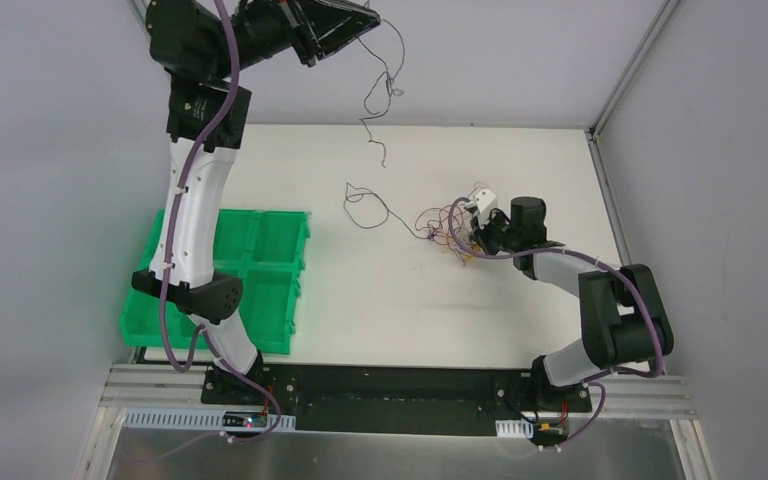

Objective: Untangle the cables

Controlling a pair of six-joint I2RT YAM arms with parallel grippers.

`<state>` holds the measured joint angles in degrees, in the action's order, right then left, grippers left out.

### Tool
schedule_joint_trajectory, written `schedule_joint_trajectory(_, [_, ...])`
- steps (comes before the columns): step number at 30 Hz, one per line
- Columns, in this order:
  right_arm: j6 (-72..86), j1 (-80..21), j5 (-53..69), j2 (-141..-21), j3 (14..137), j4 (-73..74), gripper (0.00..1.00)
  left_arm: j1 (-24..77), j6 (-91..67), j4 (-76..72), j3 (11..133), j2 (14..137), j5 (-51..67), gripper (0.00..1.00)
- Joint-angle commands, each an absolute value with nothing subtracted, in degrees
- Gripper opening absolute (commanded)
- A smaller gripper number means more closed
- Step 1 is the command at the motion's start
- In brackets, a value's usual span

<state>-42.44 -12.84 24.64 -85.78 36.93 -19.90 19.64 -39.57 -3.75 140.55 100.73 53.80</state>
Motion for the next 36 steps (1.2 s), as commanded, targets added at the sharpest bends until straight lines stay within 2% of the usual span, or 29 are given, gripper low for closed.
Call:
schedule_joint_trajectory(1, [-51.4,-10.1,25.2,-86.8,39.1,-12.7,0.00,15.9,-37.1,-2.2,140.7,97.2,50.6,0.00])
schedule_joint_trajectory(11, [-42.4,-9.3,29.8,-83.4,51.3,8.6,0.00,9.6,-13.6,20.1,111.2,80.7,37.9,0.00])
schedule_joint_trajectory(17, [-40.3,-9.4,31.6,-82.4,55.5,17.0,0.00,-3.3,-12.6,31.8,101.4,75.3,39.4,0.00])
schedule_joint_trajectory(20, [-39.7,-9.4,31.8,-82.2,56.9,19.0,0.00,-8.3,-8.8,36.9,96.9,71.9,36.0,0.00])
schedule_joint_trajectory(26, [-39.2,-9.4,32.7,-81.5,57.4,20.5,0.00,-15.1,4.3,51.9,94.6,69.0,22.7,0.00])
schedule_joint_trajectory(31, [-39.3,-9.5,33.6,-81.5,58.2,21.8,0.00,-26.0,19.8,62.1,94.8,70.5,29.2,0.00])
schedule_joint_trajectory(36, [-39.8,-9.5,33.3,-80.9,58.5,22.7,0.00,-36.1,40.8,81.5,100.6,76.7,38.8,0.00])
